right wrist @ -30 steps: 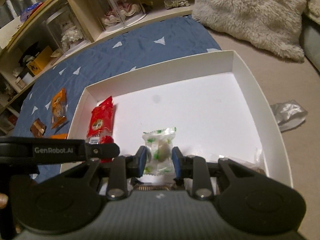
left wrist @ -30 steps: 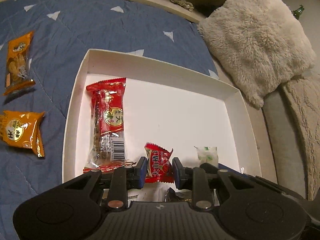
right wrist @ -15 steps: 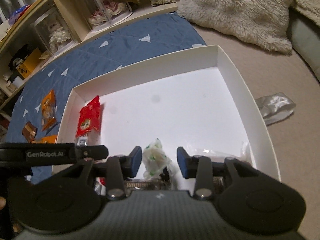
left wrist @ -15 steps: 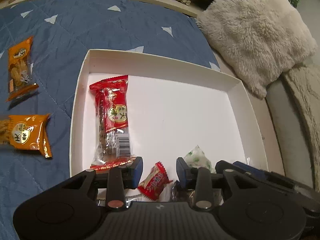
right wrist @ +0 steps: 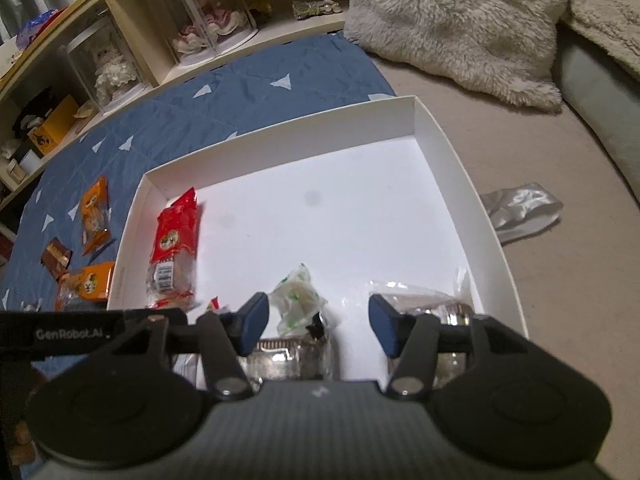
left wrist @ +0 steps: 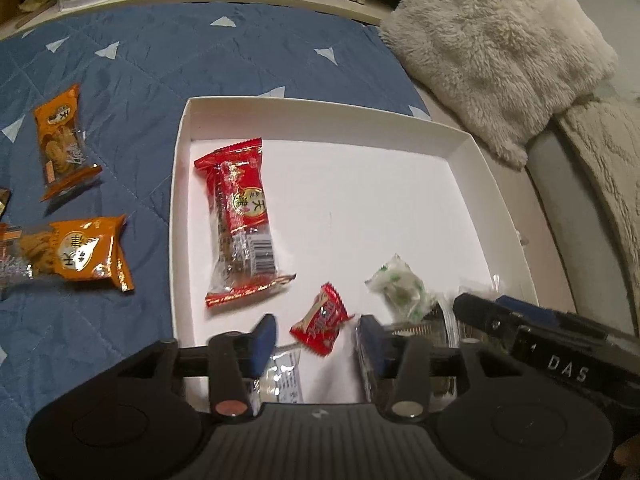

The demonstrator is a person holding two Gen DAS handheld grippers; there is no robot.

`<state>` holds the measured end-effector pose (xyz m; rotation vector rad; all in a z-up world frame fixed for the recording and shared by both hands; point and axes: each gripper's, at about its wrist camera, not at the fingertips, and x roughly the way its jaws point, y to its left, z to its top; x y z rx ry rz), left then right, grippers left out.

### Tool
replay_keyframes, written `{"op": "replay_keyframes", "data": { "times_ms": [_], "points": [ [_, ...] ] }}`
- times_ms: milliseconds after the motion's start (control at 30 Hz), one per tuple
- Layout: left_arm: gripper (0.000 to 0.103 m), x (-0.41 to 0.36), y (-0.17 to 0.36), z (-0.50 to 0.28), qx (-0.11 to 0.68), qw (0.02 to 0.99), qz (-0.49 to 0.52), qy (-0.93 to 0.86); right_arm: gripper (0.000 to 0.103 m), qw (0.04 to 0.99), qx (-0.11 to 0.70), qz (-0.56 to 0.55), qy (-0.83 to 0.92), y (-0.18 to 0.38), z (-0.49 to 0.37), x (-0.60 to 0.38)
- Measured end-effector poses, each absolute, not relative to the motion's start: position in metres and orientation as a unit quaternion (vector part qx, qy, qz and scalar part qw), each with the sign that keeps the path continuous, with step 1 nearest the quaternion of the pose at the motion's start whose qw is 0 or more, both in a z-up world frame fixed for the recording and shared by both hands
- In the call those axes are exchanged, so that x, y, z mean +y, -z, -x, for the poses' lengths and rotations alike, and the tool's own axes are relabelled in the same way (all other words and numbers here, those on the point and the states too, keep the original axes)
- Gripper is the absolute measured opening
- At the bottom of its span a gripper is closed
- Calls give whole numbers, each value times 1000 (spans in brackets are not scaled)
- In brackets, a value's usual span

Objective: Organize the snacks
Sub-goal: 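Open both grippers to drop the candy and cake into the tray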

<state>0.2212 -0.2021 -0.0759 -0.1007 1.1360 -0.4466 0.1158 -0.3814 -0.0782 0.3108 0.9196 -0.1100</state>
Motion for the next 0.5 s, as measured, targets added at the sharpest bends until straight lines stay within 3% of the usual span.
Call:
{"op": "replay_keyframes", "data": {
  "times_ms": [167, 333, 500],
  "points": [
    [56, -193, 70, -211, 532, 819, 37, 211, 69, 886, 439, -142, 52, 73, -105, -379],
    [78, -184, 63, -204, 526, 825, 25, 207, 77, 890, 434, -128, 53, 68, -95, -372],
    [91, -170, 56, -199, 518, 832, 10, 197, 88, 897, 425, -108, 57, 60, -85, -365]
  ]
}}
